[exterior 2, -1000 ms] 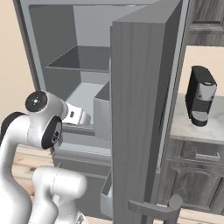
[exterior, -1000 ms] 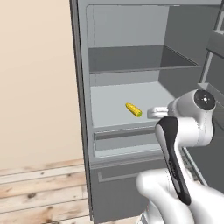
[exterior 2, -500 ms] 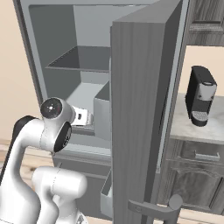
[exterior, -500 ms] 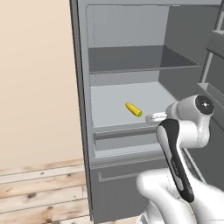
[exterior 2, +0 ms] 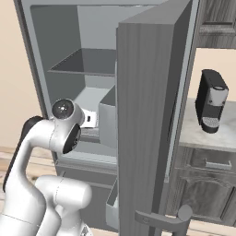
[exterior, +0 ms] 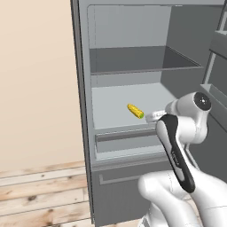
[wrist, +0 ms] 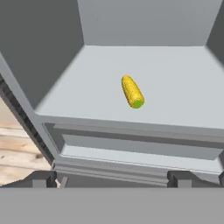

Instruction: Take the cheese, fish, and corn from the fridge and place them on the plate on the dining counter to create an appetizer plate.

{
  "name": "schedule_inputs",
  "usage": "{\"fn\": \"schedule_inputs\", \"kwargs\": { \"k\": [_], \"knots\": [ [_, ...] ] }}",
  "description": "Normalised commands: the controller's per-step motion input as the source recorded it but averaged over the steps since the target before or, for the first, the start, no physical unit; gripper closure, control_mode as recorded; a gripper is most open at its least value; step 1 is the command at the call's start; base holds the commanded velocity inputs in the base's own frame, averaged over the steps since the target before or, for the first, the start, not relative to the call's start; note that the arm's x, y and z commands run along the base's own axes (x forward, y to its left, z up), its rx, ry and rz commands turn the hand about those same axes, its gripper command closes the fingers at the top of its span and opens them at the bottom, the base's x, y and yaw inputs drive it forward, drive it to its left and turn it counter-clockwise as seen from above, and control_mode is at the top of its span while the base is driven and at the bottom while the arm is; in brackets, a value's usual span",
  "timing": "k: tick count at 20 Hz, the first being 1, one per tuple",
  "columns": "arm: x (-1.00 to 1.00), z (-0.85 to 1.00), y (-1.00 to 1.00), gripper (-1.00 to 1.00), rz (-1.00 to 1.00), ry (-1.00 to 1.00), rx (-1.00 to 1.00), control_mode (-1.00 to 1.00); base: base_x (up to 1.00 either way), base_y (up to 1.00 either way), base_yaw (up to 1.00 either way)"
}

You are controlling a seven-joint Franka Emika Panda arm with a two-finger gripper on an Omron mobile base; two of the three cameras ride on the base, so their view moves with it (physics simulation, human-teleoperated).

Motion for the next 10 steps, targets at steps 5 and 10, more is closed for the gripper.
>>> {"fn": "schedule_inputs", "kwargs": {
  "k": [5, 10],
  "knots": [
    [0.37, -0.06, -0.06, -1.0, -0.01, 0.11, -0.01, -1.0, 0.0, 0.0, 0.0],
    [0.47, -0.29, -0.01, -1.0, 0.0, 0.03, -0.02, -1.0, 0.0, 0.0, 0.0]
  ]
}}
